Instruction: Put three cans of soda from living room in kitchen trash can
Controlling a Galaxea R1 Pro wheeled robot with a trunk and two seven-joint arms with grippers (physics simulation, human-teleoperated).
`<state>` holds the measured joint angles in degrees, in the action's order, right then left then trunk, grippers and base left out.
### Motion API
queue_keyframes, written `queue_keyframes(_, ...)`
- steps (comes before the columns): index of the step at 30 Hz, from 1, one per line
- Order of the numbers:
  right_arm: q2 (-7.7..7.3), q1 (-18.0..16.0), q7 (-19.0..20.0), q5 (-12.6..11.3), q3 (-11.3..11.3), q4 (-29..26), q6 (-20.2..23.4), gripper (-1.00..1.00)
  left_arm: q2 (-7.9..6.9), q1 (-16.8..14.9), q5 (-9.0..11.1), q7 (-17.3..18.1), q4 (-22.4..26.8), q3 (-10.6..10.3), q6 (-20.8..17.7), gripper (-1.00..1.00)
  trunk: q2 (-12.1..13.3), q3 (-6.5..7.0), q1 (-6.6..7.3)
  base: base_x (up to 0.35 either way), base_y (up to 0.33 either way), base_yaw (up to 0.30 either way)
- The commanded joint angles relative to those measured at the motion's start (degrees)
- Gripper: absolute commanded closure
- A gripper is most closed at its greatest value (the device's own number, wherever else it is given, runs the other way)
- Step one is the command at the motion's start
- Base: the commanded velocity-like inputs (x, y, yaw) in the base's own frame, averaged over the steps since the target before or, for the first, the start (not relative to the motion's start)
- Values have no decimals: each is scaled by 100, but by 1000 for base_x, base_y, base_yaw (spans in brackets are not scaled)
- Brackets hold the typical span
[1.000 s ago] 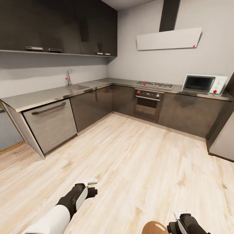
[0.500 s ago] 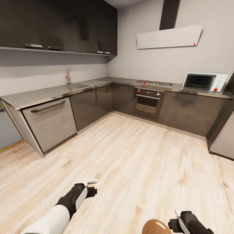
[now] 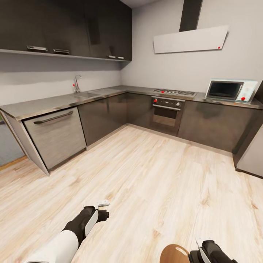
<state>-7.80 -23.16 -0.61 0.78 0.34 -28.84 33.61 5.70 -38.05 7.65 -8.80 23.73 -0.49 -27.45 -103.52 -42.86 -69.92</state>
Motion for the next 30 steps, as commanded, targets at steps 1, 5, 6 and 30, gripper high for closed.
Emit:
queue_keyframes(1, -2, -1, 0, 0, 0, 6, -1, -100, 0, 0, 0, 0, 0, -1, 1, -100, -42, -18, -23, 0, 0, 0)
queue_keyframes(5, -9, -3, 1, 1, 1, 22, -2, -100, 1, 0, 0, 6, 0, -2, 2, -100, -202, -90, -110, 0, 0, 0)
queue_keyframes(6, -11, -3, 1, 1, 1, 25, -2, -100, 1, 0, 0, 7, 0, -2, 2, -100, -242, -108, -132, 0, 0, 0)
queue_keyframes(30, -77, -234, 0, 1, -8, 149, -3, -100, 1, 0, -14, 38, 0, -3, 162, -100, -1205, -539, -660, 0, 0, 0)
